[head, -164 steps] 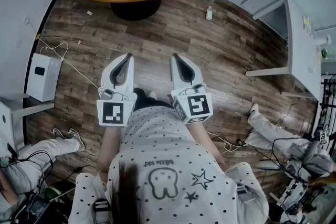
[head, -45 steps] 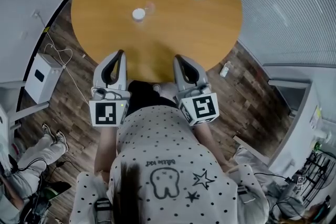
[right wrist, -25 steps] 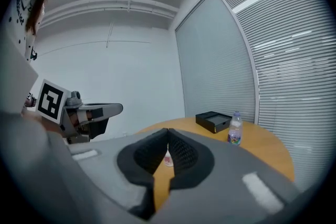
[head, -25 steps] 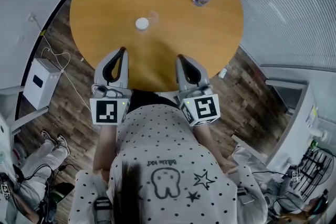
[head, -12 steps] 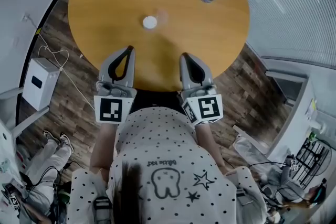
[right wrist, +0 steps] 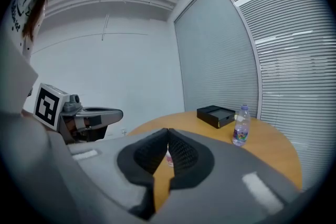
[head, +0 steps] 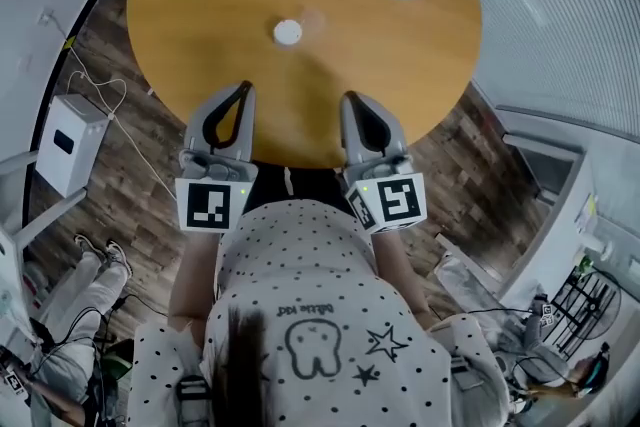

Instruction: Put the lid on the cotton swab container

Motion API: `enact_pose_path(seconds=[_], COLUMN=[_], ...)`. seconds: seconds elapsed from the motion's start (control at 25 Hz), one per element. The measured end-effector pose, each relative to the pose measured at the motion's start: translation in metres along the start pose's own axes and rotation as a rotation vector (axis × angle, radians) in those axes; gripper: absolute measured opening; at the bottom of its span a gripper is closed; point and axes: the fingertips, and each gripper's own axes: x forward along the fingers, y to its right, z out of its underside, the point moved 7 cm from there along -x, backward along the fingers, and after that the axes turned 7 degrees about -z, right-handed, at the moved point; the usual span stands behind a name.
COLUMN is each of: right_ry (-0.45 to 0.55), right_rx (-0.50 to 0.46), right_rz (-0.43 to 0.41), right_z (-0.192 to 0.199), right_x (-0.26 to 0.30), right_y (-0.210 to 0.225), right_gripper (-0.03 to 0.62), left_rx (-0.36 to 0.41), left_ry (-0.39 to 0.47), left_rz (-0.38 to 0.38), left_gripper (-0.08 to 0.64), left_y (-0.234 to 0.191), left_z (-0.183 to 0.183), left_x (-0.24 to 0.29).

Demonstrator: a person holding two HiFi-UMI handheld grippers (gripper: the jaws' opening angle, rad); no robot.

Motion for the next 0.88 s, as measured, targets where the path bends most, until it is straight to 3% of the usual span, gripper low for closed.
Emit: enact_pose_path(seconds=[0.88], right_ry=[-0.001], right_rx=[0.022], right_rz=[-0.077], right_z=[0.013], right_x=[0.018], right_y=[0.032], right_gripper=[0.004], left_rx=[0.004], left_ry=[-0.048], left_rz=[-0.063], left_gripper=[0.009], left_y=[0.008], left_z=[0.024], left_x=[0.024])
